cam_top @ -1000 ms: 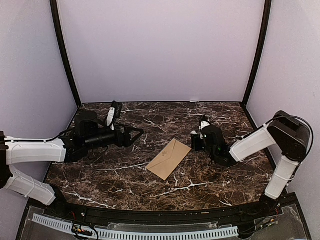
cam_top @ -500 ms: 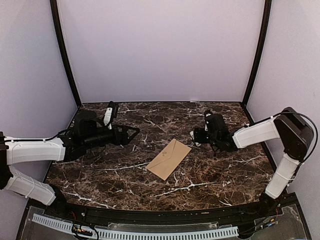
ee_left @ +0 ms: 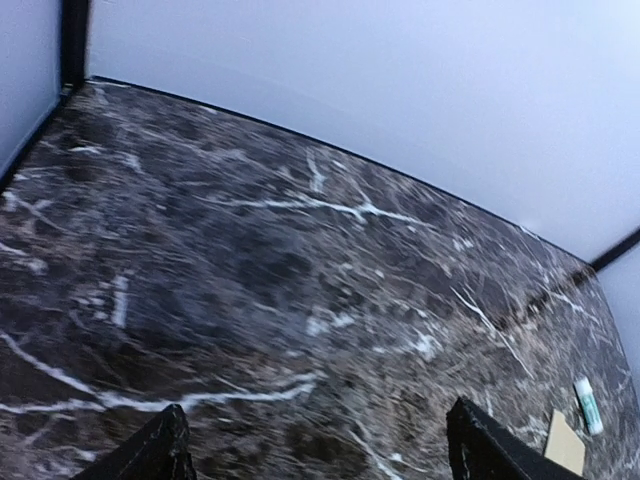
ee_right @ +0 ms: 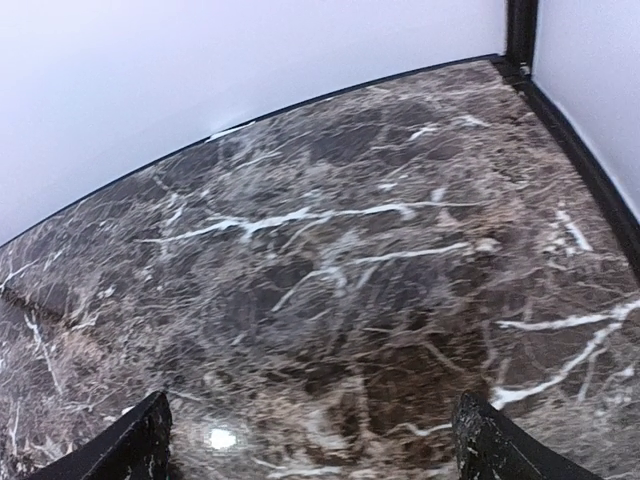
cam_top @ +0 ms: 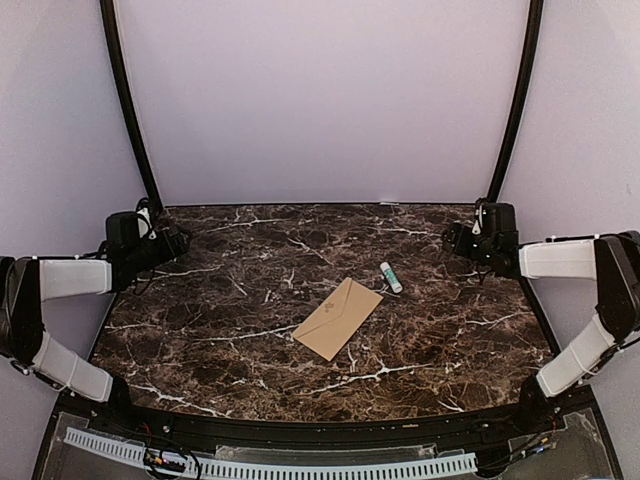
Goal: Place the letter into the envelope and seal it
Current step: Reset both arms
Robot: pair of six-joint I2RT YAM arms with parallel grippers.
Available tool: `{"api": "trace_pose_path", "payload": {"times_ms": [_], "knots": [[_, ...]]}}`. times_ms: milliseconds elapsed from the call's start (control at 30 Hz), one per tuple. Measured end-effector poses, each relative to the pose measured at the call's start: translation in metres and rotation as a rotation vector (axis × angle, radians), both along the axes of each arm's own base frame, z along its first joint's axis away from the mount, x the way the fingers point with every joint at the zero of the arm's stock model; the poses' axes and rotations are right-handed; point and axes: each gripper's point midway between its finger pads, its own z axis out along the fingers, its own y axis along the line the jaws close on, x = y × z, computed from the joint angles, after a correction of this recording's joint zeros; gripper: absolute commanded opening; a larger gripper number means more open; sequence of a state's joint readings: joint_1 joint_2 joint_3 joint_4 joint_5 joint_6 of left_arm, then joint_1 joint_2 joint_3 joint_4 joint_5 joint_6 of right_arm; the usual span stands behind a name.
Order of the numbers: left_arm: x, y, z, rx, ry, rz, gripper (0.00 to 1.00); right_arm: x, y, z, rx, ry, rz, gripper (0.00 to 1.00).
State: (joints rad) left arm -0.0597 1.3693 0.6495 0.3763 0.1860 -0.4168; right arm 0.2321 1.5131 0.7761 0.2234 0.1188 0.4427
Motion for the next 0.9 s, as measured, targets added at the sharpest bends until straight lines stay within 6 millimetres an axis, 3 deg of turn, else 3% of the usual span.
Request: {"api": "trace_pose_path", "payload": {"times_ms": [133, 200, 400, 633, 900], "knots": [[0.002, 0.065, -0.001, 0.012, -0.055, 0.182, 0.93, -0.008, -0.048, 0.012, -0.019, -0.039, -0.078, 0.94], [-0.004, 0.08, -0.008, 0.036, -0.066, 0.238, 0.94, -0.014, -0.069, 0.027, -0.035, -0.093, -0.114, 0.94], [-0.028, 0.099, -0.014, 0.147, -0.16, 0.328, 0.95, -0.046, -0.094, 0.063, -0.119, -0.32, -0.155, 0.96], [-0.043, 0.113, -0.002, 0.25, -0.281, 0.397, 0.96, -0.075, -0.115, 0.05, -0.266, -0.427, -0.235, 0.97], [-0.045, 0.119, 0.013, 0.291, -0.357, 0.431, 0.96, -0.077, -0.123, 0.057, -0.314, -0.493, -0.272, 0.96]]}}
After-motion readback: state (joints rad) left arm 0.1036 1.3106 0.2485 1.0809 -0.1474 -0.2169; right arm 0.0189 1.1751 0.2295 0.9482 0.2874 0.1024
